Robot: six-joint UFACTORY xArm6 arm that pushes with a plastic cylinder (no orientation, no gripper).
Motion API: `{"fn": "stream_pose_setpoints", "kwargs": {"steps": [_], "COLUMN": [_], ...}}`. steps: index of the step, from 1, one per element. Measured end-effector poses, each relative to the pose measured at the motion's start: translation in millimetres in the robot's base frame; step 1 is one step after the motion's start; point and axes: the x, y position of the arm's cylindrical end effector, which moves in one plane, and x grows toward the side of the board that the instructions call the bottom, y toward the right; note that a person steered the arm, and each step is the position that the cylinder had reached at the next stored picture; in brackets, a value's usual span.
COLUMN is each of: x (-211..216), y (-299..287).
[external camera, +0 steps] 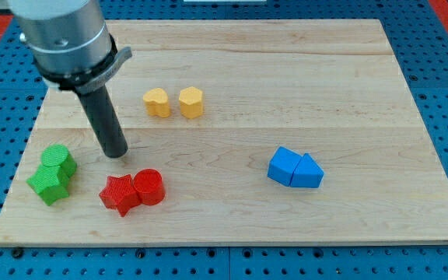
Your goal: Slightly push the red blocks towards the hexagon
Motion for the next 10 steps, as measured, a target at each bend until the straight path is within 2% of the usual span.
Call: {"fn": "stream_pose_setpoints", "kwargs": {"steps": [1,3,4,5,6,7,8,9,10], "x": [10,77,85,84,61,56,98,121,121], "y": [2,-18,1,49,57,56,29,47,81]}}
